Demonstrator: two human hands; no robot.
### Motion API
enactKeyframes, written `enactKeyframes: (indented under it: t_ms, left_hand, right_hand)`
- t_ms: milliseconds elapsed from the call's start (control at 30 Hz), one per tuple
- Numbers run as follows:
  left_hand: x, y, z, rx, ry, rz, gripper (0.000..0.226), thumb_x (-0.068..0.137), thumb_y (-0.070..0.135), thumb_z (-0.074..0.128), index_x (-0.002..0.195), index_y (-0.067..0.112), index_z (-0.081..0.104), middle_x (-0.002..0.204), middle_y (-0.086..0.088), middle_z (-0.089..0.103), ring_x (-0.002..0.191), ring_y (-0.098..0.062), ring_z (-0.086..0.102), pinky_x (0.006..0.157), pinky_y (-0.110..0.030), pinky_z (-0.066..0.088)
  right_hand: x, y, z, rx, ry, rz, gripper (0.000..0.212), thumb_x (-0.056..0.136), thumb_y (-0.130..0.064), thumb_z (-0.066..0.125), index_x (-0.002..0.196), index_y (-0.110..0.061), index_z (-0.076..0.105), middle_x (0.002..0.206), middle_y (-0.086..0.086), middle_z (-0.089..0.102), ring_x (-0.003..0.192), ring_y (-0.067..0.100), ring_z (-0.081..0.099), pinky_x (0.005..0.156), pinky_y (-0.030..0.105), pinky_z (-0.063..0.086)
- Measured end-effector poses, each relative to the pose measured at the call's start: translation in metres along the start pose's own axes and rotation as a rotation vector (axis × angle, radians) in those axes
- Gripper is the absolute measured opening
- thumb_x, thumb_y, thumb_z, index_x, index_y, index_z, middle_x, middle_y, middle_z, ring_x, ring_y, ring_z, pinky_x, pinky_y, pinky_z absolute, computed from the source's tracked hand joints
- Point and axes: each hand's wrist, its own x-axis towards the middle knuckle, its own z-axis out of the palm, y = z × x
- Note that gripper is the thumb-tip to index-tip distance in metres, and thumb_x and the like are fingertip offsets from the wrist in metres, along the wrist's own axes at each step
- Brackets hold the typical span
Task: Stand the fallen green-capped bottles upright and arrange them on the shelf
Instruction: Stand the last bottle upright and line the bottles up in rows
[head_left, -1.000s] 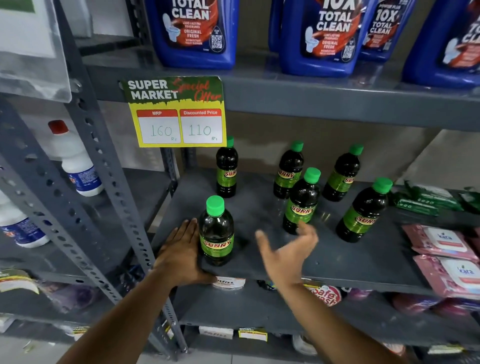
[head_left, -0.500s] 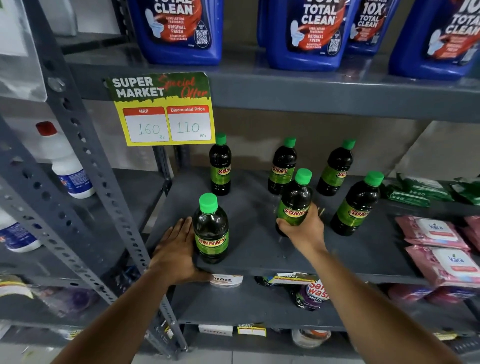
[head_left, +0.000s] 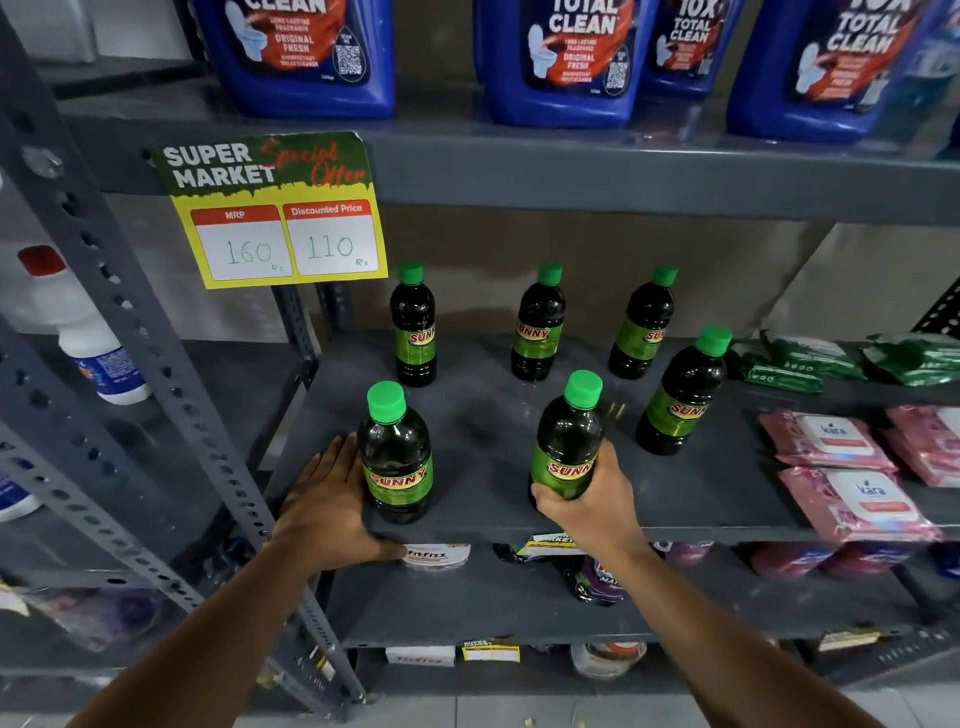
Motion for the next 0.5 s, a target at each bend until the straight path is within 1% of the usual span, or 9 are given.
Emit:
enactKeyframes:
  t_ms: [67,100,133,200,267,333,367,433,500]
  left_hand:
    - [0.000,0.000,0.000,0.005,-0.014,-0.001,0.147,0.041,0.097,0.047,0.152,0.018,-0.010,0.162,-0.008,-0.007,0.147,-0.023,-0.006,0.121,-0.039,0.000]
    - [0.000,0.000,0.001,0.004,-0.021,-0.002,0.147,0.041,0.098,0.046,0.152,0.019,-0.010,0.162,-0.008,-0.008,0.147,-0.023,-0.006,0.121,-0.040,0.000]
    - [-0.001,-0.001,0.001,-0.001,-0.019,-0.007,0.147,0.041,0.098,0.046,0.152,0.019,-0.009,0.162,-0.008,-0.008,0.147,-0.023,-0.007,0.121,-0.040,-0.001]
    - [-0.002,0.000,0.000,-0.019,-0.021,-0.002,0.147,0.041,0.096,0.050,0.153,0.019,-0.007,0.162,-0.008,-0.006,0.147,-0.023,-0.005,0.120,-0.039,-0.001]
    - [-0.002,0.000,-0.001,-0.039,-0.009,0.004,0.145,0.041,0.093,0.053,0.153,0.020,-0.004,0.162,-0.008,-0.004,0.147,-0.023,-0.003,0.120,-0.040,0.001]
    - [-0.002,0.001,-0.002,-0.044,-0.003,0.010,0.146,0.040,0.094,0.052,0.153,0.020,-0.003,0.163,-0.008,-0.002,0.147,-0.024,-0.002,0.120,-0.041,0.002]
    - [-0.001,0.001,-0.002,-0.040,-0.005,0.012,0.146,0.040,0.094,0.052,0.153,0.020,-0.003,0.163,-0.008,-0.002,0.147,-0.024,-0.001,0.121,-0.042,0.003]
    - [-0.001,0.001,-0.003,-0.032,-0.010,0.007,0.147,0.039,0.095,0.051,0.153,0.020,-0.003,0.163,-0.008,-0.002,0.147,-0.025,-0.001,0.121,-0.042,0.004]
    - [-0.001,0.003,-0.003,-0.033,-0.012,0.002,0.147,0.040,0.094,0.052,0.153,0.020,-0.004,0.163,-0.008,-0.002,0.147,-0.025,-0.001,0.121,-0.041,0.003]
  right_hand:
    - [-0.005,0.007,-0.005,0.098,0.018,-0.110,0.097,0.065,-0.036,0.085,0.142,-0.021,0.028,0.131,-0.005,0.055,0.121,0.005,0.053,0.100,0.022,0.043]
    - [-0.007,0.012,-0.008,0.144,0.123,-0.174,0.100,0.070,-0.044,0.079,0.145,-0.014,0.022,0.140,0.004,0.046,0.130,0.012,0.046,0.107,0.025,0.037]
    - [-0.007,0.017,-0.012,0.154,0.277,-0.211,0.097,0.075,-0.051,0.072,0.144,-0.006,0.021,0.141,0.015,0.039,0.132,0.022,0.041,0.109,0.031,0.033]
    - [0.008,0.028,-0.032,0.078,0.579,-0.133,0.096,0.076,-0.059,0.066,0.137,0.004,0.026,0.131,0.025,0.035,0.124,0.039,0.038,0.108,0.042,0.031]
    - [0.034,0.032,-0.058,-0.018,0.729,0.042,0.107,0.067,-0.056,0.074,0.139,0.007,0.026,0.135,0.028,0.034,0.129,0.043,0.033,0.111,0.048,0.026]
    - [0.055,0.036,-0.079,-0.068,0.650,0.160,0.115,0.063,-0.046,0.085,0.146,0.000,0.020,0.145,0.024,0.031,0.138,0.039,0.028,0.115,0.046,0.023]
    - [0.065,0.038,-0.087,-0.069,0.571,0.184,0.113,0.064,-0.040,0.088,0.147,-0.004,0.020,0.147,0.021,0.034,0.138,0.036,0.032,0.113,0.041,0.027]
    - [0.077,0.042,-0.095,-0.097,0.431,0.221,0.101,0.064,-0.033,0.089,0.143,-0.009,0.029,0.141,0.016,0.048,0.128,0.034,0.047,0.102,0.037,0.038]
    - [0.083,0.043,-0.097,-0.138,0.344,0.292,0.088,0.067,-0.030,0.087,0.137,-0.011,0.038,0.135,0.014,0.056,0.122,0.035,0.054,0.096,0.040,0.043]
